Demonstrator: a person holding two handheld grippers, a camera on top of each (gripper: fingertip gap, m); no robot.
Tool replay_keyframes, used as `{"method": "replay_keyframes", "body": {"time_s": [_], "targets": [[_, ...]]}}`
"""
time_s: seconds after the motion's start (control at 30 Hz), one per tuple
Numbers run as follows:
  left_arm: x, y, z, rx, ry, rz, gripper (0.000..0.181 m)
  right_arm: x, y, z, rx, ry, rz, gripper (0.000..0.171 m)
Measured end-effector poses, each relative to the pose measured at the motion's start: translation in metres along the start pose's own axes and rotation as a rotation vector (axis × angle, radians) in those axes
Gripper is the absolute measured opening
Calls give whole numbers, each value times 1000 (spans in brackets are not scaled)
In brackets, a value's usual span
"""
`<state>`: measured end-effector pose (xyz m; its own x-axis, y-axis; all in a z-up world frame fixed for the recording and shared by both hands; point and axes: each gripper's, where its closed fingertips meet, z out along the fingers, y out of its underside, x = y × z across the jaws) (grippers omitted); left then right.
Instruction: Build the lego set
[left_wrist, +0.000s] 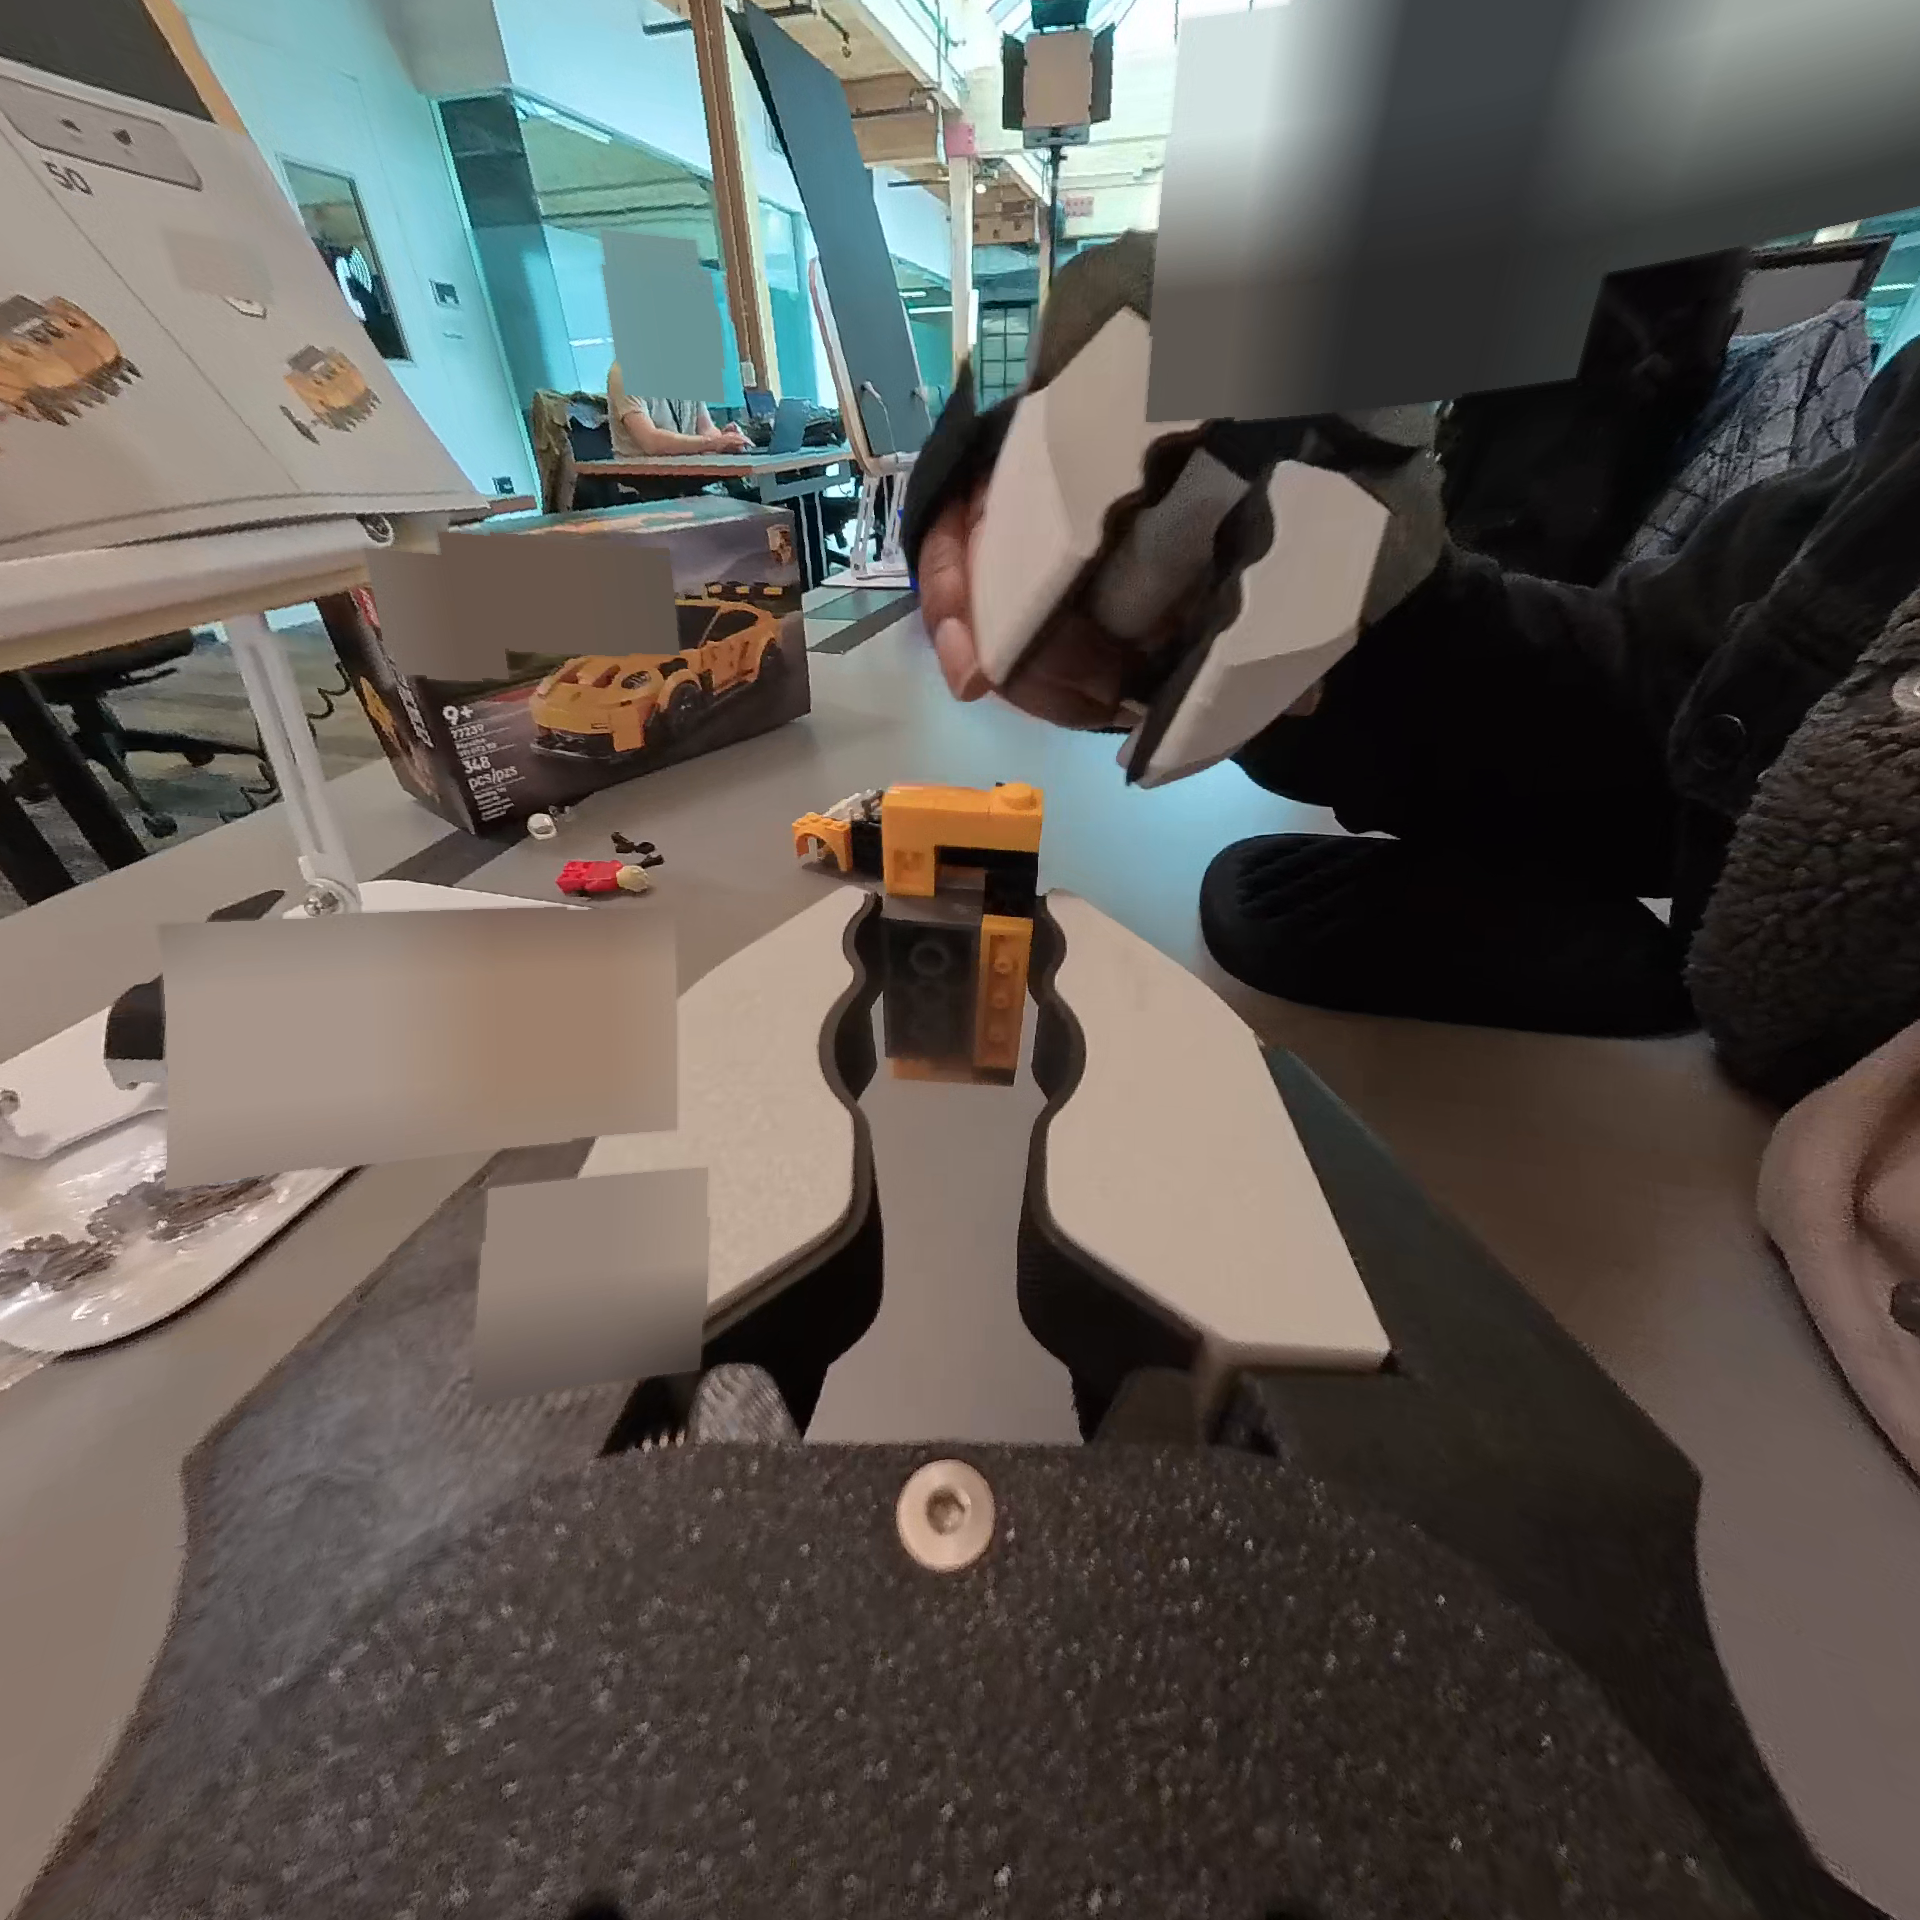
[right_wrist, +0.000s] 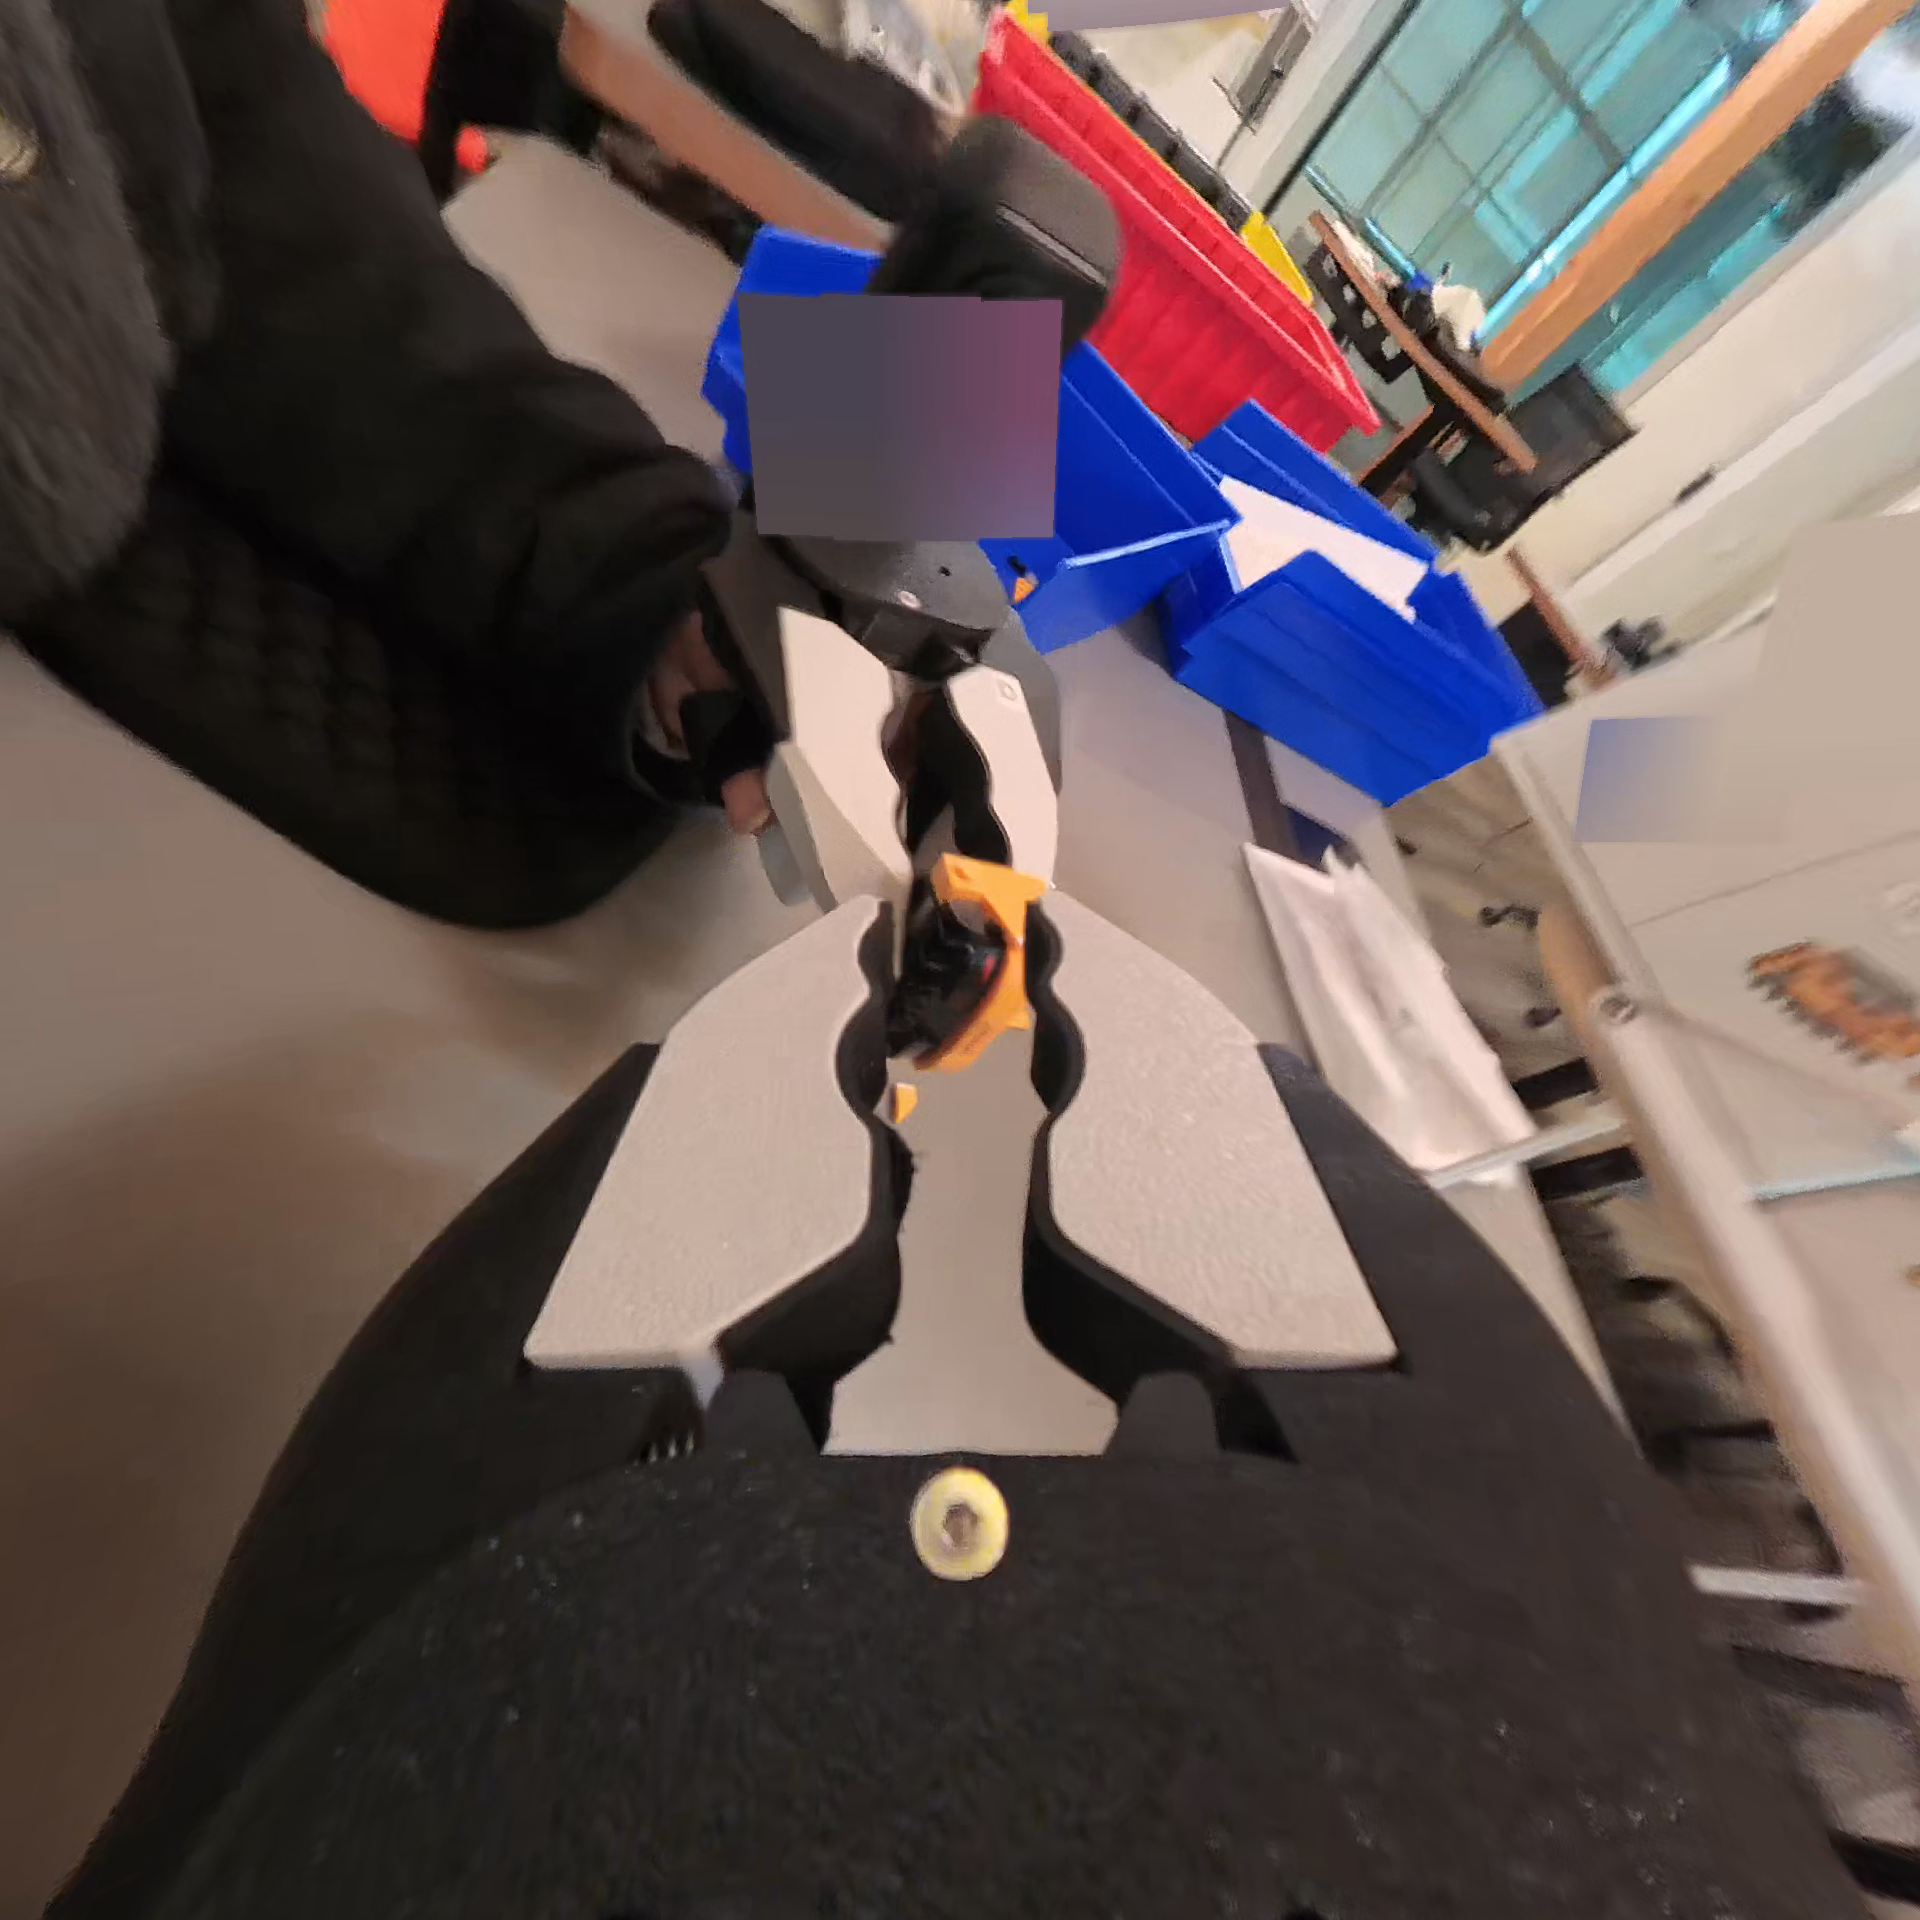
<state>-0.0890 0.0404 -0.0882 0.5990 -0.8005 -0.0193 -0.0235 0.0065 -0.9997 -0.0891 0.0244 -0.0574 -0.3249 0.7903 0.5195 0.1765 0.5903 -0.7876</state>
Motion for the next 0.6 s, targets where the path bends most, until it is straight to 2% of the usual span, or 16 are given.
{"method": "replay_keyframes", "body": {"time_s": [0.03,0.2,0.33,0.6], "targets": [[1,-1,0,6,3,9,26,2,3,1,3,1,27,26],[12,-6,0,50,44,69,26,-5,4,11,80,-72,174,34],[20,-9,0,72,83,92,26,-11,-2,11,139,-117,213,26],[32,-8,0,78,145,121,26,-20,-8,11,183,-193,259,29]]}}
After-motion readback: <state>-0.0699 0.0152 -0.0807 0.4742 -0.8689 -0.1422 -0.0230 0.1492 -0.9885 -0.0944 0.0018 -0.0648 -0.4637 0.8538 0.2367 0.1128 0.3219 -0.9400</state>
